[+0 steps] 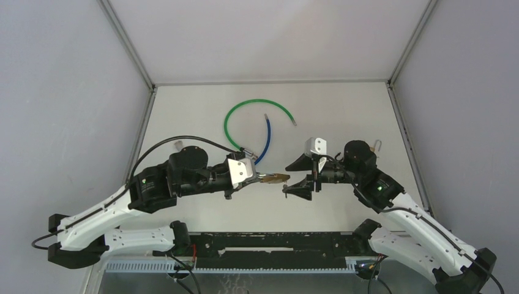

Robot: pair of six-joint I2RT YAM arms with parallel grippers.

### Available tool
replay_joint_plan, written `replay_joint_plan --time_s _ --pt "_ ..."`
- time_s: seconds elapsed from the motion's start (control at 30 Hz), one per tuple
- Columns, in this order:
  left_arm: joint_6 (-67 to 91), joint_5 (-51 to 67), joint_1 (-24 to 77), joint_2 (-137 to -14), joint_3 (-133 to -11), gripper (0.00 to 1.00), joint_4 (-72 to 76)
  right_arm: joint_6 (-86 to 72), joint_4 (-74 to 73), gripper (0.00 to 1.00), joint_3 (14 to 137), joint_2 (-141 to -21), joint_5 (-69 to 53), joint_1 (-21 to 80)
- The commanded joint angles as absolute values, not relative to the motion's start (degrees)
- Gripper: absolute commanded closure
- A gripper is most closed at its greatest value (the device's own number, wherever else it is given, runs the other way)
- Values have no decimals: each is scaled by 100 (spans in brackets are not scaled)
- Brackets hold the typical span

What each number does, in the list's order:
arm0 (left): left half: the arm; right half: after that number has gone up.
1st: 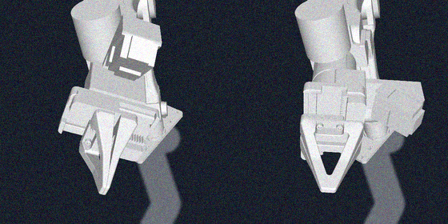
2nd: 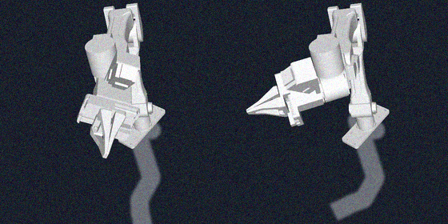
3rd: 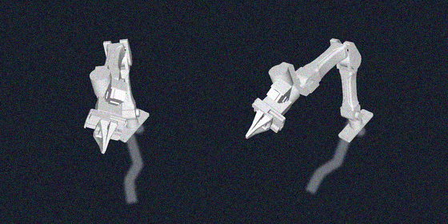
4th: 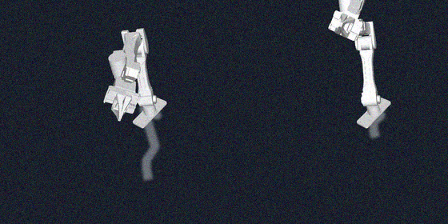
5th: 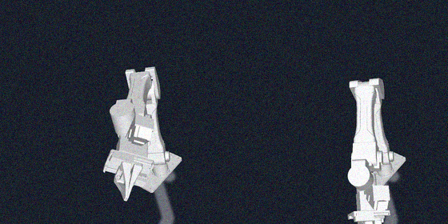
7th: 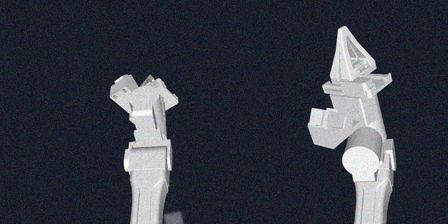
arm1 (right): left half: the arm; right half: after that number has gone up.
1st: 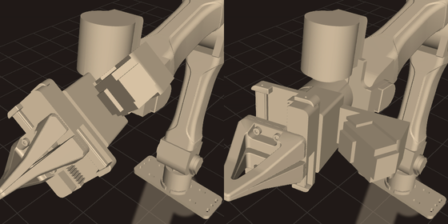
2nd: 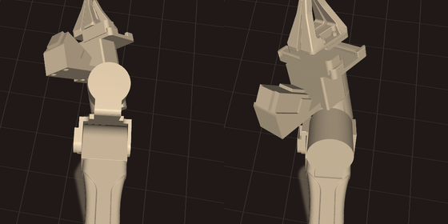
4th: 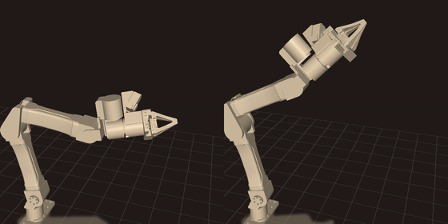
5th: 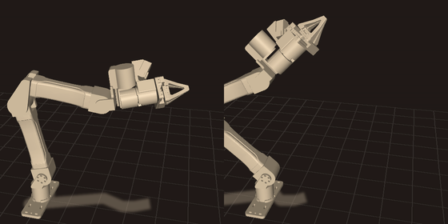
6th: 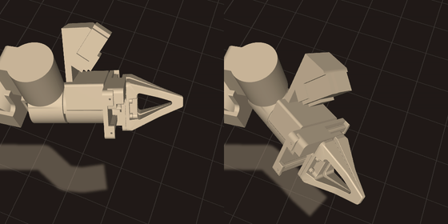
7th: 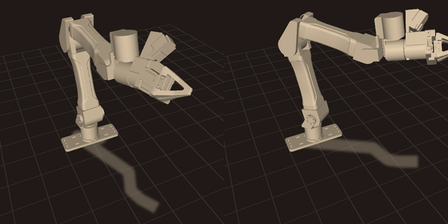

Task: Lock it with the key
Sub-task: Lock the lock.

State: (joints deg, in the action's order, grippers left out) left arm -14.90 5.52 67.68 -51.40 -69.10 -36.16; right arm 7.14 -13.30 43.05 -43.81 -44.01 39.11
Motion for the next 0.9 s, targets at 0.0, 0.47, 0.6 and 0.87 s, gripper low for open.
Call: replay_joint_plan --time_s 0.0,0.47,0.6,0.87 --pt "-1358 726 6732 -5042 -6973 100 -2673 637 -716 35 4496 -4460 -4406 3973" --pt "-1060 676 6732 -5071 -6927 100 -2542 860 -747 100 4491 -4480 -4771 4082" --pt "-1500 410 6667 -5018 -7090 100 -2527 889 -1052 100 4382 -4553 -4134 4019" --pt "-2740 276 5584 -4754 -7820 100 -2497 222 -622 100 3592 -4976 -3229 3624"
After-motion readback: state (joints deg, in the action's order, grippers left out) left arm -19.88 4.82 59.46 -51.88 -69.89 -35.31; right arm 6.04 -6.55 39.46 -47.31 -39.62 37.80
